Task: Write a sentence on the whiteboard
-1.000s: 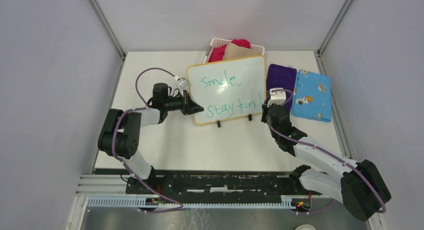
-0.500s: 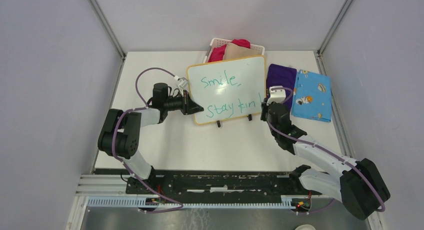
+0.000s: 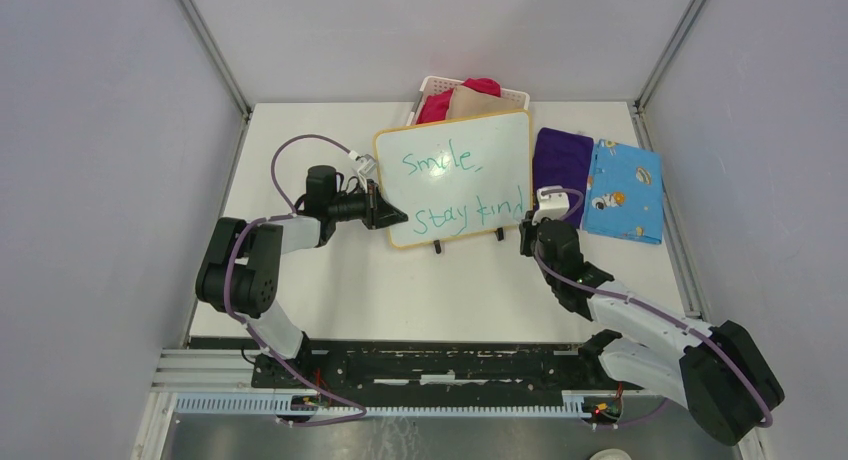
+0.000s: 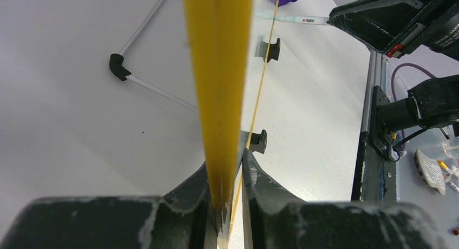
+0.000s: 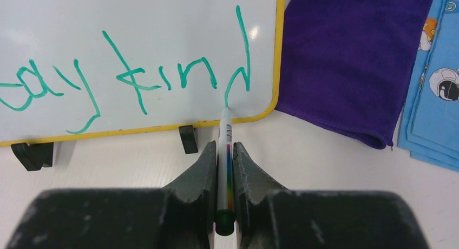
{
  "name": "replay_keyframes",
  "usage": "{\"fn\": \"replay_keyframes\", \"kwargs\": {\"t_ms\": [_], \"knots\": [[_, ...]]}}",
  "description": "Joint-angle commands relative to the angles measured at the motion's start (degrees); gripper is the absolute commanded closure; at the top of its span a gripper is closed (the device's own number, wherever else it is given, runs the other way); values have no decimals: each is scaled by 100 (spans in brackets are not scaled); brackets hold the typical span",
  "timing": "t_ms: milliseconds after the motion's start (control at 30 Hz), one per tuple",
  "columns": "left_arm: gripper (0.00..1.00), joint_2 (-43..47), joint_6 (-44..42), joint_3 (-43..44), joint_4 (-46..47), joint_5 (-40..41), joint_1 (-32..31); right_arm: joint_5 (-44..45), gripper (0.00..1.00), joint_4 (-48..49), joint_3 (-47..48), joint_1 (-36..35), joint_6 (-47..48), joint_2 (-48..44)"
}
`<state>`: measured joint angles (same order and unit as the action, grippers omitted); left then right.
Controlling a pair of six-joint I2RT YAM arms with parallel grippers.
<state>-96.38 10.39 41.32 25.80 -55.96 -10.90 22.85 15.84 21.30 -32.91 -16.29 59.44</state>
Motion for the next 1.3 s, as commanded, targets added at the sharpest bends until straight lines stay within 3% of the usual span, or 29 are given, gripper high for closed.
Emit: {"fn": "replay_keyframes", "kwargs": {"t_ms": [0,367,767,1000,1267], "knots": [[98,-241,-332,-115,-1051,526,-176,123,100,-43,-65,-7,-99,-6],[98,-232,-351,-117,-1077,534,-185,732,100,-134,349,48,-31,84],[98,-241,-351,-104,-1078,519,-194,607,100,-9,753,105,7,212],[98,-241,-351,-107,-1077,534,-194,425,100,-377,500,82,-50,-545],[98,-242,-351,-105,-1077,547,-194,73,100,-333,752,-691,455,-877]]}}
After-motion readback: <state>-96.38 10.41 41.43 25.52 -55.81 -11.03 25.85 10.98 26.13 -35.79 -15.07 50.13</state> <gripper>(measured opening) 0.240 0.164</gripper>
